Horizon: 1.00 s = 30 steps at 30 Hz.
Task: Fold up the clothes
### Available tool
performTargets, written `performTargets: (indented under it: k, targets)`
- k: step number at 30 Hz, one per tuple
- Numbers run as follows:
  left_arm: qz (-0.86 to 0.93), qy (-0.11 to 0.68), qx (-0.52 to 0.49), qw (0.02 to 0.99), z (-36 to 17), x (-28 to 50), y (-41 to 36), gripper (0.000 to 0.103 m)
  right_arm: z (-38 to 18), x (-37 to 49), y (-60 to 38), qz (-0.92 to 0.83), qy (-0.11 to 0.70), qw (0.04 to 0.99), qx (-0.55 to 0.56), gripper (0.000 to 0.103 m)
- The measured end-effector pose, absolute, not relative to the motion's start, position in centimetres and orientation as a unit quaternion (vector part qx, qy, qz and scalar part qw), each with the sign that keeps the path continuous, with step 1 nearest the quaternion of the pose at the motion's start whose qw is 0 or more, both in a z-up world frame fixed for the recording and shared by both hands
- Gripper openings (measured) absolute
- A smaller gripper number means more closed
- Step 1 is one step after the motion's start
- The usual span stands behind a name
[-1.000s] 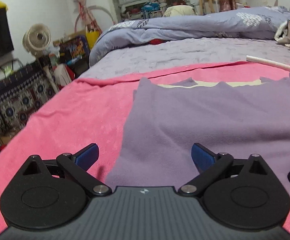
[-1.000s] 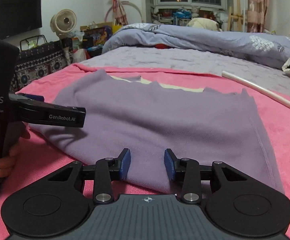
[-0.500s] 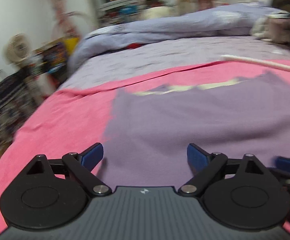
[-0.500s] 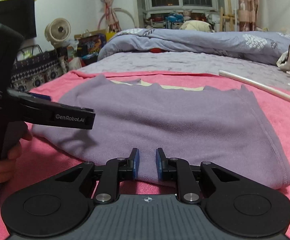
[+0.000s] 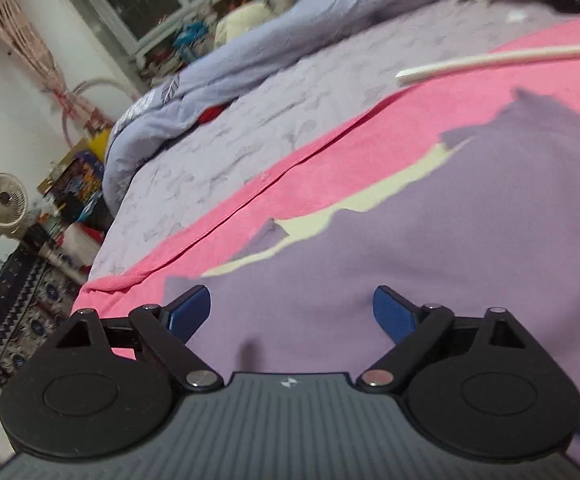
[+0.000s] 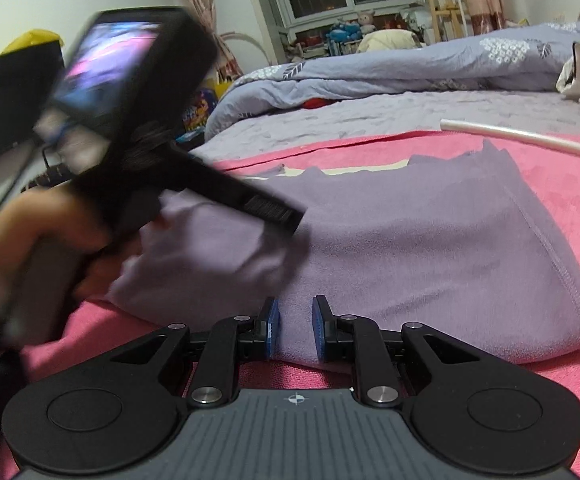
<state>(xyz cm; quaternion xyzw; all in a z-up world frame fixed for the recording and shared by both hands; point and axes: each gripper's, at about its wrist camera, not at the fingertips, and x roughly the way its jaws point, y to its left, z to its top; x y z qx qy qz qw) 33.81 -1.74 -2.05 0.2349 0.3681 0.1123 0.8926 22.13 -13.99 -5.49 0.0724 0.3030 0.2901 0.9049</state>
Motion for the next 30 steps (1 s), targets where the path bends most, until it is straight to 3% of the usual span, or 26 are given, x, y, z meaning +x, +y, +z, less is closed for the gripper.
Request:
performTargets:
  k: [8, 12, 17, 21, 25, 26, 27, 28, 30]
  targets:
    - [0.132, 0.395, 0.238, 0.878, -2.9, 40.8, -1.8, 0.095, -5.7, 22.2, -15.0, 0.304, 0.31, 0.894, 0.108, 0.02]
    - [0.097, 0.401, 0.195, 0.89, -0.9, 39.4, -0.8, 0.081, -6.1, 22.7, -15.9, 0.316, 0.318, 0.883, 0.14, 0.021]
    - [0.011, 0.425, 0.151, 0.892, -0.4, 35.9, -0.7, 0.081, -6.0, 22.6, -15.8, 0.317, 0.318, 0.883, 0.137, 0.022]
    - [0.032, 0.405, 0.157, 0.9, -2.2, 37.5, -1.2, 0.103, -5.9, 22.4, -15.5, 0.316, 0.317, 0.884, 0.132, 0.022]
    - [0.071, 0.451, 0.014, 0.89, -2.7, 43.6, 2.0, 0.103, -6.1, 22.2, -15.8, 0.318, 0.318, 0.882, 0.139, 0.022]
    - [0.086, 0.455, -0.01, 0.887, -2.6, 44.2, 2.7, 0.102, -6.2, 22.3, -15.9, 0.32, 0.319, 0.88, 0.144, 0.022]
    - [0.096, 0.454, -0.022, 0.886, -2.2, 44.2, 3.1, 0.087, -6.3, 22.3, -16.0, 0.322, 0.32, 0.878, 0.15, 0.022]
    - [0.104, 0.453, -0.029, 0.885, -1.6, 43.9, 3.5, 0.08, -6.4, 22.3, -16.1, 0.323, 0.321, 0.877, 0.154, 0.022]
    - [0.075, 0.45, -0.034, 0.889, -0.5, 42.3, 4.0, 0.08, -6.4, 22.3, -16.3, 0.325, 0.322, 0.875, 0.16, 0.022]
